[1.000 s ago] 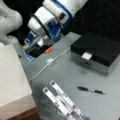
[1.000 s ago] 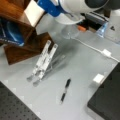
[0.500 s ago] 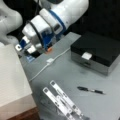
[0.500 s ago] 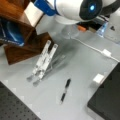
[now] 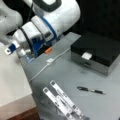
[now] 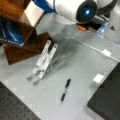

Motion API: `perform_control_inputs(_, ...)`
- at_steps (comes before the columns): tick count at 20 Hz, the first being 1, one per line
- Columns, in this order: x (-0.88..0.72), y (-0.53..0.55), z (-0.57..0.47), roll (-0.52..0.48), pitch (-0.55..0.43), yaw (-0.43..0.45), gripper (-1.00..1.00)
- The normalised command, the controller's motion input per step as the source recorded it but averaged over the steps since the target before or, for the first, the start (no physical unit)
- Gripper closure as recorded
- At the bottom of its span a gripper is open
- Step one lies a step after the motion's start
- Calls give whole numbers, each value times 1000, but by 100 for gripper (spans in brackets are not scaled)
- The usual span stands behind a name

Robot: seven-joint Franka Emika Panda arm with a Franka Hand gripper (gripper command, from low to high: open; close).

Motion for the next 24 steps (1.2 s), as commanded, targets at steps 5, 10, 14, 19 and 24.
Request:
perform_control_inputs(5,-256,-72,49,-130,30,230,-100)
perform_control_inputs(10,-176,-116,38,-104,24,225,100)
perform_control_inputs(14,-147,-136,20,-61,10,225,100)
perform_control_inputs(19,-109,-137,-2,-42,-2,243,100)
perform_control_inputs(24,-68,-127,-22,-40,-13,265,100)
